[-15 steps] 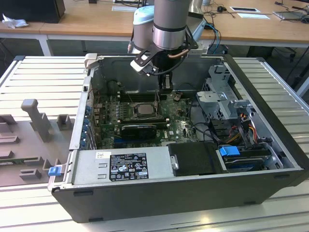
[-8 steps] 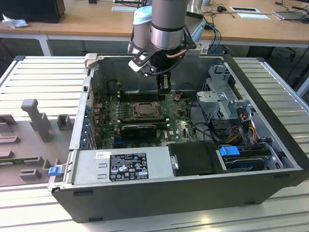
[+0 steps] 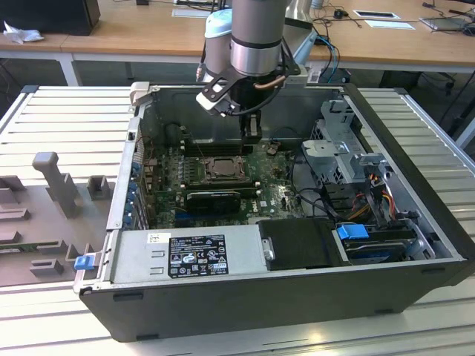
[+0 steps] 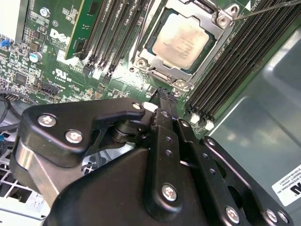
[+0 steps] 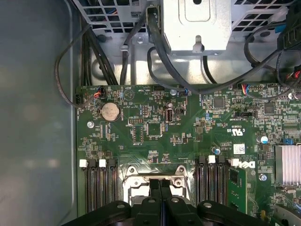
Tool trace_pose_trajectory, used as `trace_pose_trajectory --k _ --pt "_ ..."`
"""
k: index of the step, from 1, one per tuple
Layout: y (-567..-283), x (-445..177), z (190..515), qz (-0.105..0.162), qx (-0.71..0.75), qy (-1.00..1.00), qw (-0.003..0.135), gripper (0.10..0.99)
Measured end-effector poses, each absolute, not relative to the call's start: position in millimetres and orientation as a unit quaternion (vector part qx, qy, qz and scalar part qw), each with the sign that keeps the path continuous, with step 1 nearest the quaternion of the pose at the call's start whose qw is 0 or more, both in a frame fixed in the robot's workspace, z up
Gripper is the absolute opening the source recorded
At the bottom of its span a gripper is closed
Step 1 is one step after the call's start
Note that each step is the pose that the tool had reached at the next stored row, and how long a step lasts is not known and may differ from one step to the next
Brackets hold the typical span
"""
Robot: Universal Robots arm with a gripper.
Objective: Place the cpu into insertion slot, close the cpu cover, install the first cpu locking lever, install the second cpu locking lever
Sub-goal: 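Close the cpu cover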
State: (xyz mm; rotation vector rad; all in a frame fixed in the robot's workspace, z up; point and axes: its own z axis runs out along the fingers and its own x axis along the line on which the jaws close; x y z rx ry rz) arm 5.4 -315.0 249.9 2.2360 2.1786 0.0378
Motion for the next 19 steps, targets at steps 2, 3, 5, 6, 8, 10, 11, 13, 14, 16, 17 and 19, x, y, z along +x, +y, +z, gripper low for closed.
trace_pose_trajectory --k 2,3,5,6,8,10,11,13,14,16,17,19 --pt "-315.0 5.1 249.8 0.012 0.716 0.698 0.01 0.106" --pt "-315.0 4.9 249.8 0.012 0.716 0.698 0.01 0.106" --pt "-315.0 4.4 249.8 0.012 0.716 0.698 0.01 0.106" --pt "-315.0 4.1 249.8 0.012 0.716 0.698 0.01 0.106" --pt "-315.0 3.5 249.9 0.012 0.716 0.698 0.01 0.106" --pt "-315.0 3.2 249.8 0.012 0.716 0.698 0.01 0.106" --pt "-315.0 3.0 249.8 0.012 0.716 0.698 0.01 0.106" --pt "-315.0 2.4 249.8 0.012 0.716 0.698 0.01 0.106" --pt "-315.0 2.3 249.8 0.012 0.716 0.698 0.01 0.106" --pt "-315.0 1.9 249.8 0.012 0.716 0.698 0.01 0.106" --pt "-315.0 1.6 249.8 0.012 0.716 0.698 0.01 0.106" --pt "-315.0 1.4 249.9 0.012 0.716 0.698 0.01 0.106"
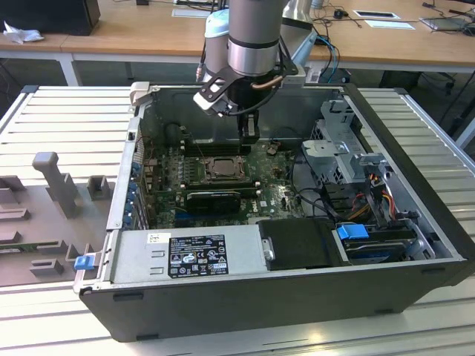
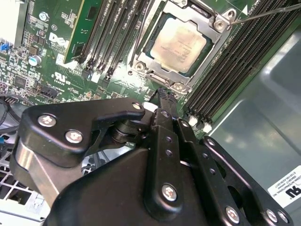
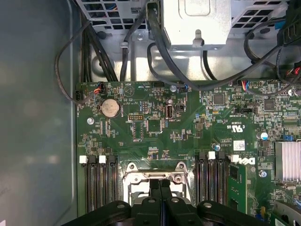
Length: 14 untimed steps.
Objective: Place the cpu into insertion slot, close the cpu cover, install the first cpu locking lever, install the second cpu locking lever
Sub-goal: 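Close the cpu cover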
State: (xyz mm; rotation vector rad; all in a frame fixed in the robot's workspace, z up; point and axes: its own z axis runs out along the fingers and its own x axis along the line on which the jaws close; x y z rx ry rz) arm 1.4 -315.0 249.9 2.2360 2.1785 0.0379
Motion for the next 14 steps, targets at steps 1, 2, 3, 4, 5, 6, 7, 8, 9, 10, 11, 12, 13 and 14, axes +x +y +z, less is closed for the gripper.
trace_pose_trajectory --k 1,2,3,4,5,6,7,8,9,10,11,12,13,14 --pt "-315.0 1.2 249.8 0.012 0.716 0.698 0.01 0.106" --pt "-315.0 1.1 249.8 0.012 0.716 0.698 0.01 0.106" --pt "-315.0 0.7 249.9 0.012 0.716 0.698 0.01 0.106" --pt "-315.0 0.6 249.8 0.012 0.716 0.698 0.01 0.106" --pt "-315.0 0.3 249.8 0.012 0.716 0.698 0.01 0.106" --pt "-315.0 -0.1 249.8 0.012 0.716 0.698 0.01 0.106" --pt "-315.0 -0.4 249.9 0.012 0.716 0.698 0.01 0.106" --pt "-315.0 -0.8 249.8 0.012 0.716 0.698 0.01 0.106" --pt "-315.0 -1.4 249.9 0.012 0.716 0.698 0.01 0.106" --pt "-315.0 -2.0 249.9 0.012 0.716 0.698 0.01 0.106" --pt "-315.0 -2.7 249.8 0.012 0.716 0.698 0.01 0.106" --pt "-315.0 -3.4 249.9 0.012 0.716 0.698 0.01 0.106" --pt "-315.0 -4.2 249.9 0.012 0.716 0.698 0.01 0.106" --pt "-315.0 -4.8 249.8 0.012 0.716 0.698 0.01 0.106"
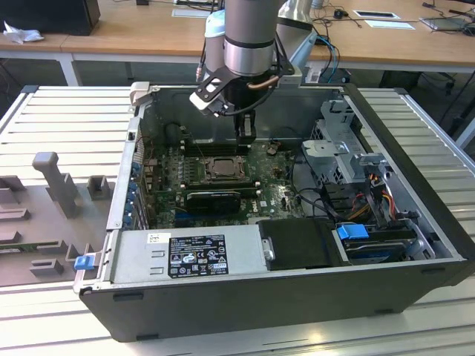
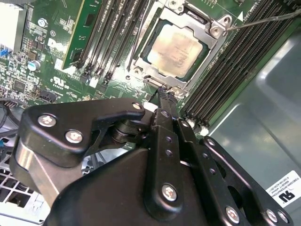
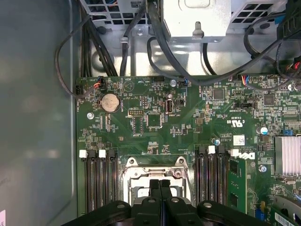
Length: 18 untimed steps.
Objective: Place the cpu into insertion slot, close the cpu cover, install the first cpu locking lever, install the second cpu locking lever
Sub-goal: 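Close the cpu cover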
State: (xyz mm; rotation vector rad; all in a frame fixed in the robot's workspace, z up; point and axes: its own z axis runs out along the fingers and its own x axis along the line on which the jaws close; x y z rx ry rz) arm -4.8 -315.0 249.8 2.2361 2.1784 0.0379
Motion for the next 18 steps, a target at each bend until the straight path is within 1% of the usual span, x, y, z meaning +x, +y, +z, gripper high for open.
trace_pose_trajectory --k 18 --pt "-315.0 -20.0 249.8 0.012 0.716 0.698 0.01 0.106"
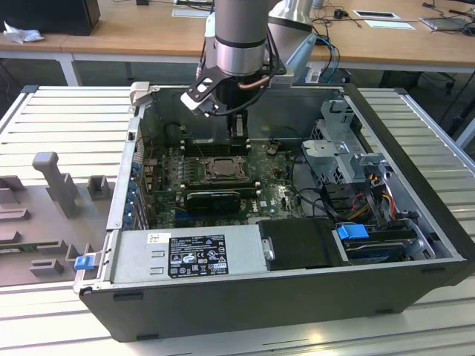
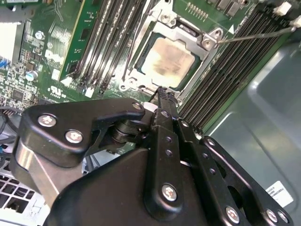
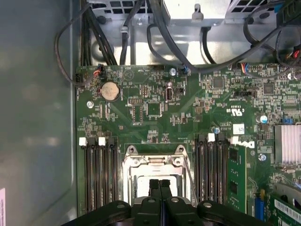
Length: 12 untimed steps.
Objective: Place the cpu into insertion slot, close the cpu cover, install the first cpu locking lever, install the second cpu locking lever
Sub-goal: 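Close the cpu cover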
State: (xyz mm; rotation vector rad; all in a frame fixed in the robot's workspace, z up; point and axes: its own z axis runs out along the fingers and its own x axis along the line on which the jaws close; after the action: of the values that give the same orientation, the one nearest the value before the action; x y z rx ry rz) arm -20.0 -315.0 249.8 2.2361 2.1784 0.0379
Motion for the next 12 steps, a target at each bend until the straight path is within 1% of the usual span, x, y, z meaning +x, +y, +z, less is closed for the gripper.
trace_pose_trajectory --k 12 --pt "-315.0 -30.8 249.8 0.012 0.716 0.698 0.01 0.106"
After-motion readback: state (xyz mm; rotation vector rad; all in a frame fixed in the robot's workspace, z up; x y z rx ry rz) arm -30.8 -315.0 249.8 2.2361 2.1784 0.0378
